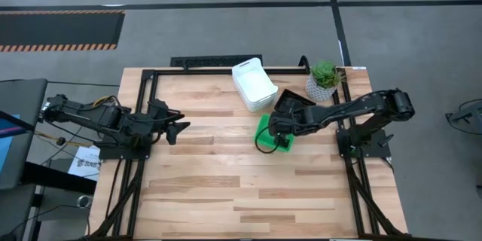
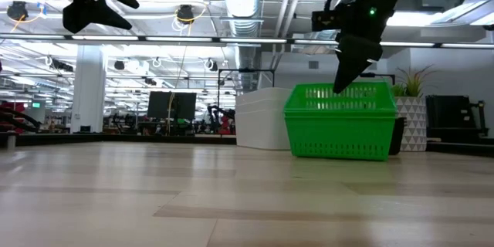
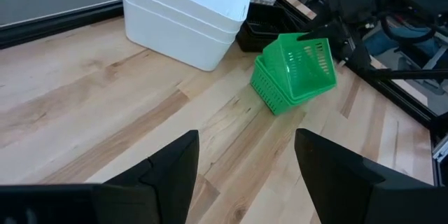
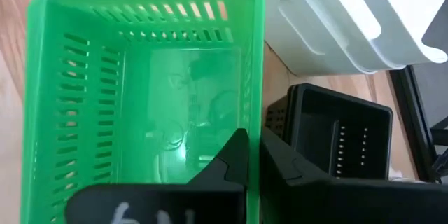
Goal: Stack baskets by color
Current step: Stack the left green bin on the stacked green bin
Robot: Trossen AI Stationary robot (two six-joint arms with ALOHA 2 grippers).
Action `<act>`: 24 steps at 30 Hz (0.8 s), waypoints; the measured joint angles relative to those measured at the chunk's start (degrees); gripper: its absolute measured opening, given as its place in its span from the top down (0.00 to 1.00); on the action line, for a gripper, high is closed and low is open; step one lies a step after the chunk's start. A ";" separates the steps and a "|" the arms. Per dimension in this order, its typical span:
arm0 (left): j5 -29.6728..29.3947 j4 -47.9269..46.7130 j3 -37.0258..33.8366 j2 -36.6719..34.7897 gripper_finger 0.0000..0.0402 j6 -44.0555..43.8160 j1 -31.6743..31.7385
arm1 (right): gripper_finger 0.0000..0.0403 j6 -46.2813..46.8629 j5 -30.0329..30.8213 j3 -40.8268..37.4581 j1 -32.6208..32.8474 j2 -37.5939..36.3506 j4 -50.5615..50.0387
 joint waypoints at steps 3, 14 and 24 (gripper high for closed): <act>-0.04 -0.02 0.00 0.00 0.44 -0.02 0.00 | 0.95 -0.22 -0.32 0.00 -0.02 -1.07 -0.01; 0.02 -0.02 0.00 -0.01 0.44 0.10 0.00 | 0.96 -1.18 -6.92 0.00 -1.96 -8.58 1.41; 0.08 -0.04 0.00 0.00 0.44 0.31 0.00 | 0.96 -4.23 -18.48 0.00 -5.33 -10.21 3.31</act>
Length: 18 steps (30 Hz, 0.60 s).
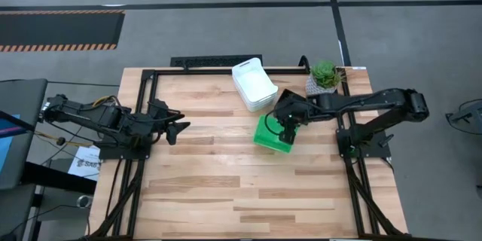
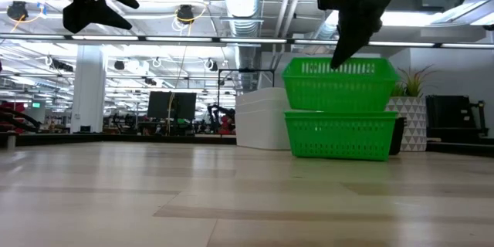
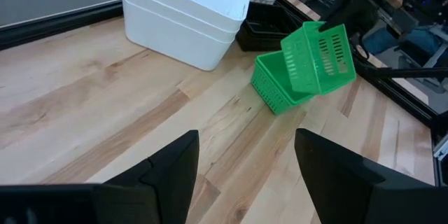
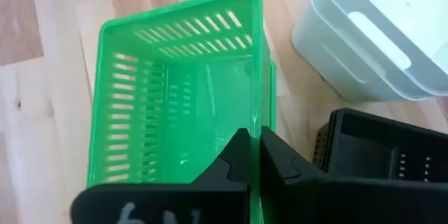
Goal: Stack baskets by color
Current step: Stack the left green bin on the stacked green bin
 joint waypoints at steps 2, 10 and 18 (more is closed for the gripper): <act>0.01 0.00 0.00 -0.02 0.44 -0.01 0.00 | 0.95 -0.66 -0.88 0.00 -0.39 0.00 0.04; 0.93 -0.02 0.00 -0.02 0.44 0.02 -0.02 | 0.96 -0.94 -4.02 0.00 -2.04 0.02 -0.17; 0.93 -0.04 0.00 -0.02 0.44 0.02 -0.02 | 0.94 -1.16 -4.54 -0.12 -2.22 2.04 -1.81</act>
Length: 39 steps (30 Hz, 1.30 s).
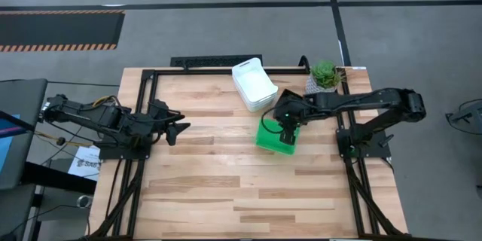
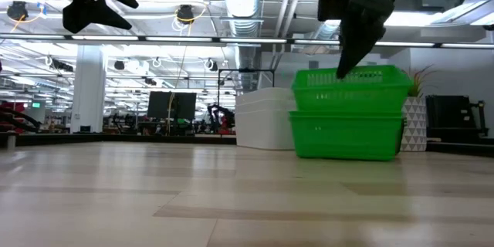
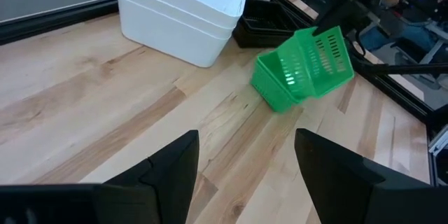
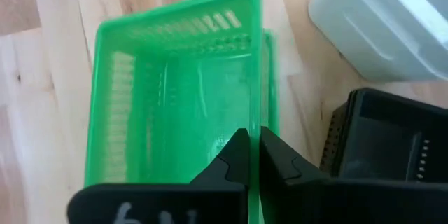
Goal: Stack baskets by color
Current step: Stack the left green bin on the stacked green bin
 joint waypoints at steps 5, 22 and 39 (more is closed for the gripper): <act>0.00 -0.09 0.00 -0.03 0.44 -0.03 0.01 | 0.94 -1.22 -1.22 0.03 -0.75 2.17 0.20; 0.02 -0.15 0.00 0.01 0.44 0.59 0.00 | 0.55 -2.76 -1.38 0.09 -2.57 4.02 0.68; -1.76 0.37 0.00 0.00 0.44 -2.93 0.02 | 0.44 -2.34 -1.06 0.12 -1.53 -14.99 2.62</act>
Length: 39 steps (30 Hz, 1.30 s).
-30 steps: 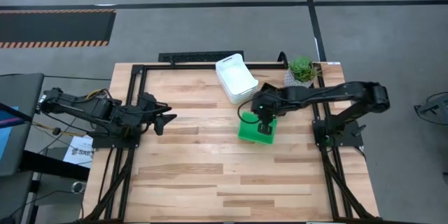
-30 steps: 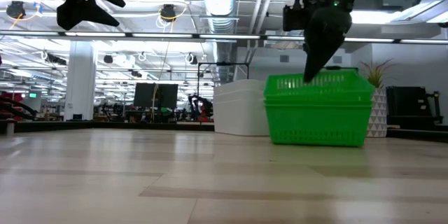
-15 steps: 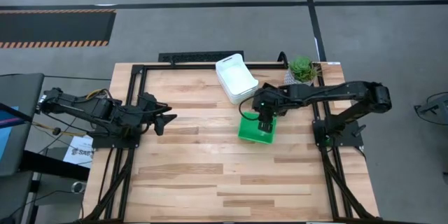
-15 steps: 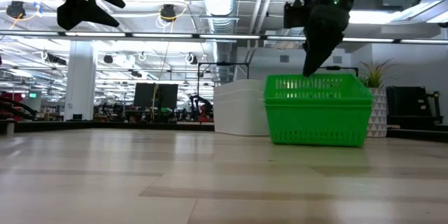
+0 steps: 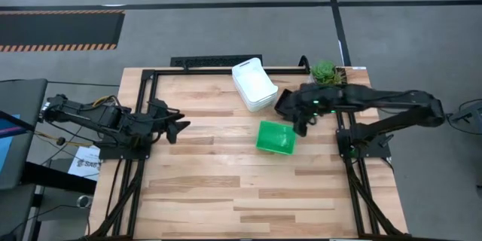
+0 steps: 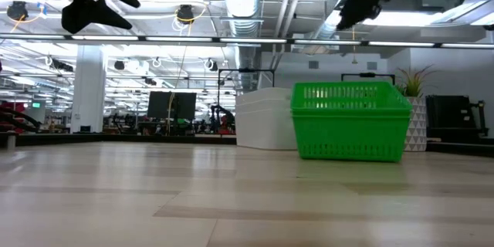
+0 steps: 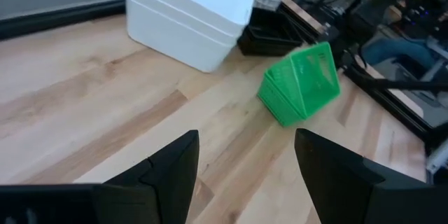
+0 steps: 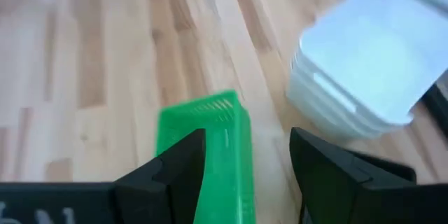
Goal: Stack baskets by color
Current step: Stack the left green bin on the stacked green bin
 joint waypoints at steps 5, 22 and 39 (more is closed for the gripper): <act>1.03 -0.02 0.00 0.00 0.44 -0.45 -0.02 | 0.44 -0.63 0.17 0.02 2.64 -4.40 0.97; 5.30 -0.09 0.00 0.00 0.44 -1.25 -0.02 | 0.43 -1.94 -1.55 -0.04 1.73 16.71 0.55; 5.83 -0.37 0.00 0.00 0.44 -1.05 -0.01 | 0.44 -5.83 -7.78 -0.07 -7.39 21.12 3.57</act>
